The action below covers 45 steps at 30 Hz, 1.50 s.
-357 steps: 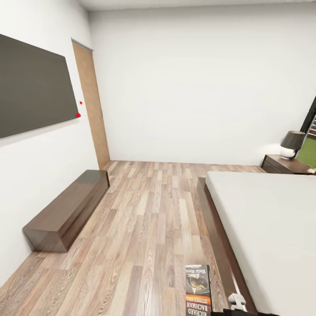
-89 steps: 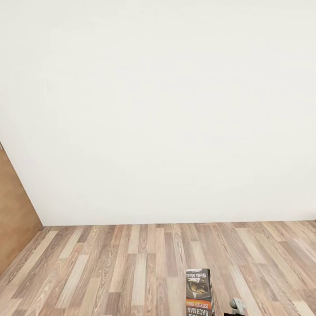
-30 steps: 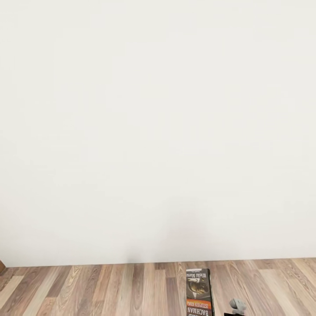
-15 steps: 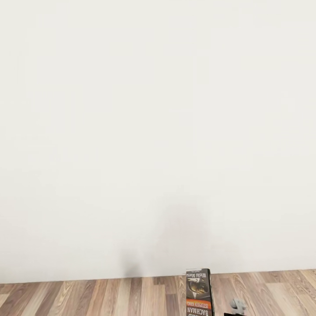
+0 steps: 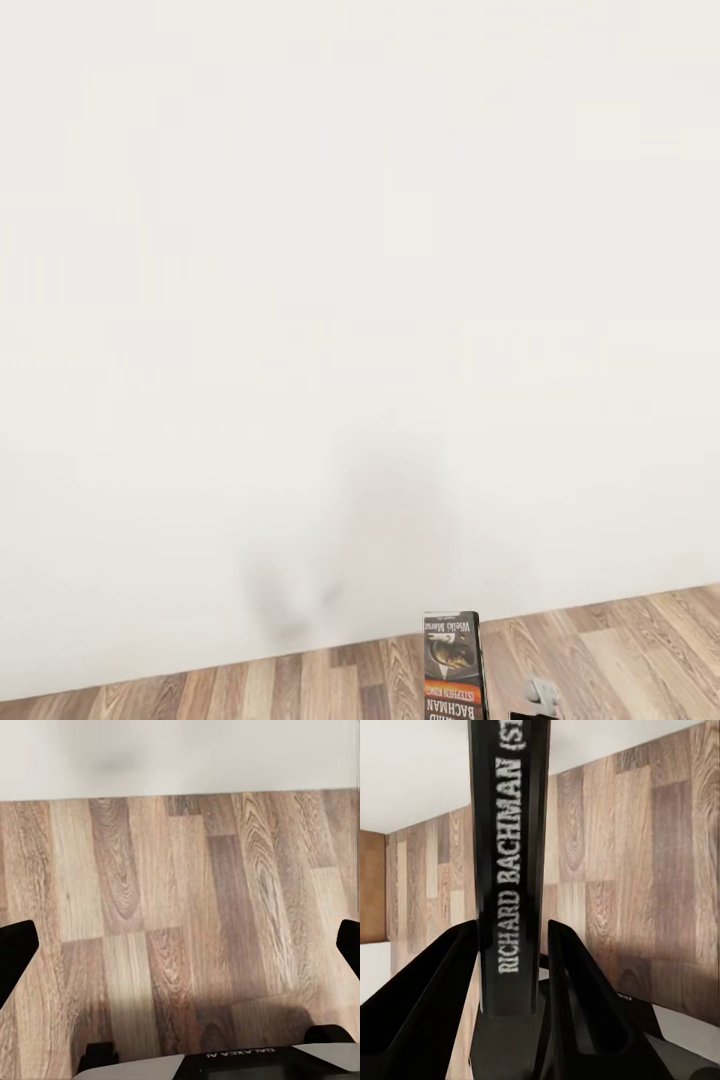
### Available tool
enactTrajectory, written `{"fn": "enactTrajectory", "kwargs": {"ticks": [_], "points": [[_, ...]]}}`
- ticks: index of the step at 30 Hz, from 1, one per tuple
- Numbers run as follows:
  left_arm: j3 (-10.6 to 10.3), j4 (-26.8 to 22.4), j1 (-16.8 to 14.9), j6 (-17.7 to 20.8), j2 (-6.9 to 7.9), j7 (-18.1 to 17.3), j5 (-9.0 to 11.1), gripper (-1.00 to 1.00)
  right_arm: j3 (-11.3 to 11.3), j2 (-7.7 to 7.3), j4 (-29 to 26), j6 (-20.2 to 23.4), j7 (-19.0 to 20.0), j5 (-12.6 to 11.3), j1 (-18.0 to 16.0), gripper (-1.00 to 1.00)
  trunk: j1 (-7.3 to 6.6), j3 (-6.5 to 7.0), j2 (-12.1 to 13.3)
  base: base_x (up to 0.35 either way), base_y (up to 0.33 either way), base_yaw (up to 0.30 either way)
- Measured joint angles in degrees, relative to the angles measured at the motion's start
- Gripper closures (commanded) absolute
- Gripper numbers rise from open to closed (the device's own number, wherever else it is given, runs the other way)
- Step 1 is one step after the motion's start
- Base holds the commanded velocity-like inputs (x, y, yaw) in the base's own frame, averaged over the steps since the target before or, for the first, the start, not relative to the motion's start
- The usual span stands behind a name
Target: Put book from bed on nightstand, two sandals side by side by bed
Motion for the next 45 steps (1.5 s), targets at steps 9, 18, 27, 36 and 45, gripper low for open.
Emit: {"fn": "enactTrajectory", "kwargs": {"ticks": [9,18,27,36,45], "points": [[0.00,0.00,0.00,0.00,0.00,0.00,0.04,-1.00,0.01,0.02,-0.01,0.00,-0.01,0.00,0.00,1.00,-0.03,0.00,-0.01,0.125,0.000,-0.219],[0.00,0.00,0.00,0.00,0.00,0.00,0.03,-1.00,-0.02,0.02,0.01,0.00,-0.01,0.00,0.00,1.00,-0.01,0.00,0.00,0.253,0.000,-0.214],[0.00,0.00,0.00,0.00,0.00,0.00,0.00,-1.00,-0.01,0.04,-0.03,0.00,0.00,0.00,0.00,1.00,0.00,0.00,0.00,0.016,0.000,-0.211],[0.00,-0.01,0.00,0.00,0.00,0.00,0.02,-1.00,0.02,0.04,0.00,0.00,0.02,0.01,0.00,1.00,0.00,0.00,0.00,0.016,0.000,-0.207],[0.00,0.00,0.00,0.00,0.00,0.00,0.04,-1.00,0.00,0.02,0.01,0.00,0.00,0.00,0.00,1.00,-0.03,0.00,0.00,0.264,0.000,-0.205]]}}
